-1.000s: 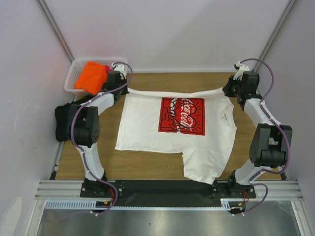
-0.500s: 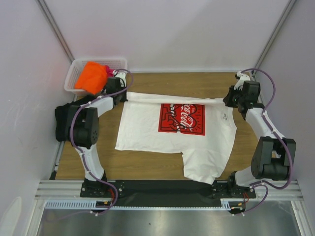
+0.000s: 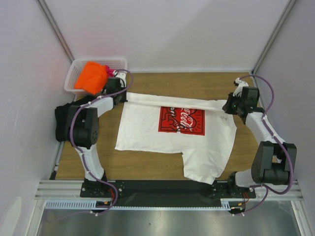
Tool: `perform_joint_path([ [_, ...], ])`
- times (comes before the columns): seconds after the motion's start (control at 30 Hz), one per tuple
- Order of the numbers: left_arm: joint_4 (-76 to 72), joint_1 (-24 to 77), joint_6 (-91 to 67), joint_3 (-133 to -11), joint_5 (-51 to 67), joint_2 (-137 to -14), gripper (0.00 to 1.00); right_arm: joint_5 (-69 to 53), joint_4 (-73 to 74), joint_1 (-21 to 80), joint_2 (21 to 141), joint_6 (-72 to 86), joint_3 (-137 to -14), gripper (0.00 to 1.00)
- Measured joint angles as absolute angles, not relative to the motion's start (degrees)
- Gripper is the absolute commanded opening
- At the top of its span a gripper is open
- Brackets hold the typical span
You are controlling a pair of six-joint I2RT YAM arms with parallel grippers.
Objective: Fold and stack the t-shirts
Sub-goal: Fold the tshirt
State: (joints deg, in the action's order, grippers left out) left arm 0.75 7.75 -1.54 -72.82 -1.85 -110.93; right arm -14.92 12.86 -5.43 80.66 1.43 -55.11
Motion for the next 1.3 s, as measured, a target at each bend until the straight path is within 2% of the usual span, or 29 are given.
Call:
perform_joint_path([
  [1.3,3.18,7.73,-1.43,-69.95,-2.33,-109.12,0.00,-11.90,19.35,-2.90,79.20,-1.13,-52.69,0.00],
])
